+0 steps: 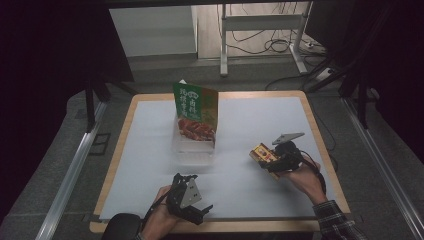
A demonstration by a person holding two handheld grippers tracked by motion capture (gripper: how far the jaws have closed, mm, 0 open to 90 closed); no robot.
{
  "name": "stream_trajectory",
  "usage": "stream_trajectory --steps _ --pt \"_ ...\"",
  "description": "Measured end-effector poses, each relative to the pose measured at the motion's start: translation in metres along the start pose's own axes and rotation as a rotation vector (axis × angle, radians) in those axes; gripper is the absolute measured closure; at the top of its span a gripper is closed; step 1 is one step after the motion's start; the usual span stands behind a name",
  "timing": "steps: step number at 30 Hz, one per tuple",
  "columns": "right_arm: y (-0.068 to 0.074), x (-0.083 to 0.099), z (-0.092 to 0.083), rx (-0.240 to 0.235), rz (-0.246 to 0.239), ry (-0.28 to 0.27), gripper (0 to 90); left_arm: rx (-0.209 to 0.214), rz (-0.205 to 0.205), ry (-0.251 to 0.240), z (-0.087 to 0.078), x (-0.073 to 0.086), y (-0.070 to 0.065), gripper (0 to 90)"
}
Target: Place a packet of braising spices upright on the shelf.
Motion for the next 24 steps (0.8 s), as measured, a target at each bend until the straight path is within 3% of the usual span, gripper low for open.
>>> stream_trajectory --steps 4,10,14,18,24 --pt "0.009 0.004 0.011 -0.007 -0.028 0.033 31.7 -0.001 0.003 0.0 0.0 0.0 0.0 0.0" --pt "0.012 0.013 0.022 -0.033 -0.078 0.075 29.9 0.002 0.007 0.002 0.0 0.0 -0.001 0.0" --pt "0.015 0.011 0.022 -0.059 -0.073 0.092 22.5 -0.001 0.006 0.003 0.001 0.0 -0.001 0.0" --pt "0.014 0.008 0.02 -0.067 -0.061 0.128 21.5 -0.006 0.002 0.003 0.001 0.0 0.001 0.0" --pt "0.012 0.004 0.018 -0.057 -0.112 0.223 23.1 -0.008 0.005 0.006 0.001 0.0 0.001 0.0"
Point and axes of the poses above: each handheld gripper's, and its own axes: z roughly forward along the jaws, x roughly out of its underside, y roughly to its left, the point moved 9 cm from there along z, roughly forward along the jaws, and after that the axes turned 2 degrees about -y, right-handed, at the moved point
